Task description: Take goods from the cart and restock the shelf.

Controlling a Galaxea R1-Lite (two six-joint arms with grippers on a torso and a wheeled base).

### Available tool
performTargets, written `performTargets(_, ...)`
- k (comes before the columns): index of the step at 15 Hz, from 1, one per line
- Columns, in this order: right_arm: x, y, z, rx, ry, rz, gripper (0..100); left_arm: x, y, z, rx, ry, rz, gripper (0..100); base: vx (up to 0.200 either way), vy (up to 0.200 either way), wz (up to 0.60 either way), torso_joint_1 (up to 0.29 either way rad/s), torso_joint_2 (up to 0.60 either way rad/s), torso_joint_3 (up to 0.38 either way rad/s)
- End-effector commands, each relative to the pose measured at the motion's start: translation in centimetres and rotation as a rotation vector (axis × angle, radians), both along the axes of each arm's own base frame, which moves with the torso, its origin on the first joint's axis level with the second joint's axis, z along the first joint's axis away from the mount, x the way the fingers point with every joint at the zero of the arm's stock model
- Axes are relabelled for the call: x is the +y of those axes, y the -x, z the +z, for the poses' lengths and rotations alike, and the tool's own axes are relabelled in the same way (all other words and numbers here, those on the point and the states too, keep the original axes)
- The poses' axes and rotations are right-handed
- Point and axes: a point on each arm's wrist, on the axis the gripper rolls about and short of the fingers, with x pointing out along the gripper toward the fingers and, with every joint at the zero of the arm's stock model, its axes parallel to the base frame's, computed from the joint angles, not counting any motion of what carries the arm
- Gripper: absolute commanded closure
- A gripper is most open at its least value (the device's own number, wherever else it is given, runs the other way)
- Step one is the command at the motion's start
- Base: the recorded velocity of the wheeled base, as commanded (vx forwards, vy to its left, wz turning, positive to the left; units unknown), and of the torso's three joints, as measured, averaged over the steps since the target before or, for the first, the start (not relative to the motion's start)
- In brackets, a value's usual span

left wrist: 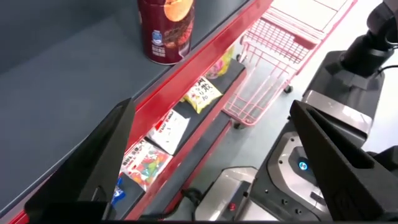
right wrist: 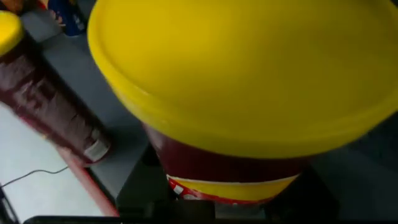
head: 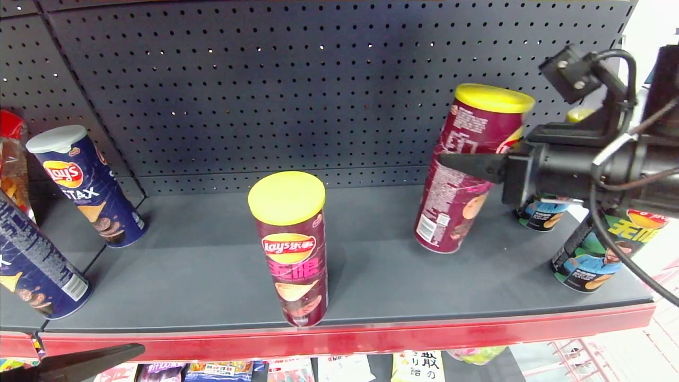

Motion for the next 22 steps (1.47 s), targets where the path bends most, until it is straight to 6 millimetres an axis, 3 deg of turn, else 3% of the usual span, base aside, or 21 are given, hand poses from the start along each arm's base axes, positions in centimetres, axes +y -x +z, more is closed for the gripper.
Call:
performTargets(1,3.2,-3.9,-1.1,0.023,0.026,0.035,100,0.0,0.1,0.0,-0.001,0.0,0.001,0,0.0,0.0,0.0,0.0,0.0,0.0)
performTargets(8,8.5,-7.0,-2.3,0.008,0.047,0.13,100,0.2,0.2,0.1,-0.002,0.003,0.047,0,0.0,0.0,0.0,0.0,0.0,0.0)
performTargets(22,13.7,-9.3,-3.7,-0.044,0.067,0.229,100,0.2,0.2,0.1,0.022,-0.004,0.053,0,0.0,0.0,0.0,0.0,0.0,0.0)
